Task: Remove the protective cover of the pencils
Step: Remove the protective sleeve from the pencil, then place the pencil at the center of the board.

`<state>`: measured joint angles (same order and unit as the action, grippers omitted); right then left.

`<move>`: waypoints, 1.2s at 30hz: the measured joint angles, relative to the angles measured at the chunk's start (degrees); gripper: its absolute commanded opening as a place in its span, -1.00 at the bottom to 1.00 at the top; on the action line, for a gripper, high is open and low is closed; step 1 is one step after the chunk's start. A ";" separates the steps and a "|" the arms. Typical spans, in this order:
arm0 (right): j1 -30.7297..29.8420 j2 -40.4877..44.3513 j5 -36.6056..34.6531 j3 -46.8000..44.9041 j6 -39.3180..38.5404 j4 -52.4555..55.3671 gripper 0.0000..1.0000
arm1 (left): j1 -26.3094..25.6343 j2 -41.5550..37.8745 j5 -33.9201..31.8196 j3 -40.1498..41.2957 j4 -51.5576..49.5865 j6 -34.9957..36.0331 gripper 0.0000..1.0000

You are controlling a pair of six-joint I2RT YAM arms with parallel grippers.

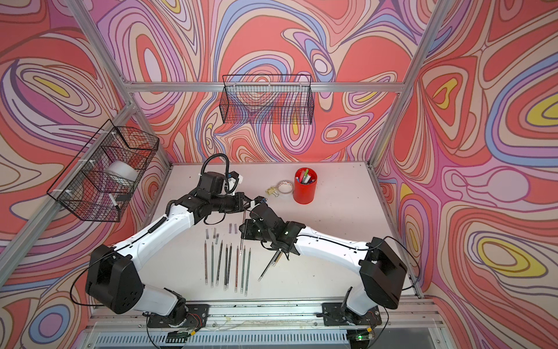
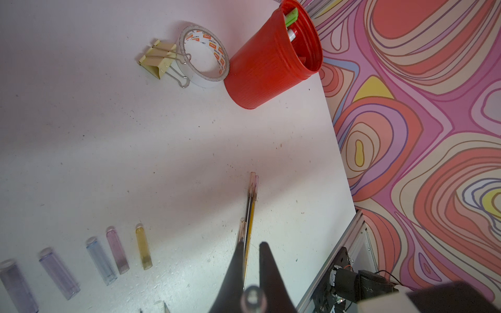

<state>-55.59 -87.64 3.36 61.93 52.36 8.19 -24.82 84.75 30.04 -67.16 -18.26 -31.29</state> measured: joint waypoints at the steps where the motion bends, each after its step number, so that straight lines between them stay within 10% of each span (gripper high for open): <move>1: -0.26 0.31 0.17 -0.59 0.13 0.02 -1.00 | 0.00 0.15 -0.15 -0.26 -0.24 0.00 -1.00; 36: -6.32 -9.62 -0.07 -9.92 15.02 6.88 -1.00 | 0.00 16.04 -4.98 -12.00 -16.11 1.09 -1.00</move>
<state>-61.91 -97.25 3.29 52.01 67.37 15.07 -24.82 100.79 25.06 -79.15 -34.37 -30.20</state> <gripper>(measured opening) 0.084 0.121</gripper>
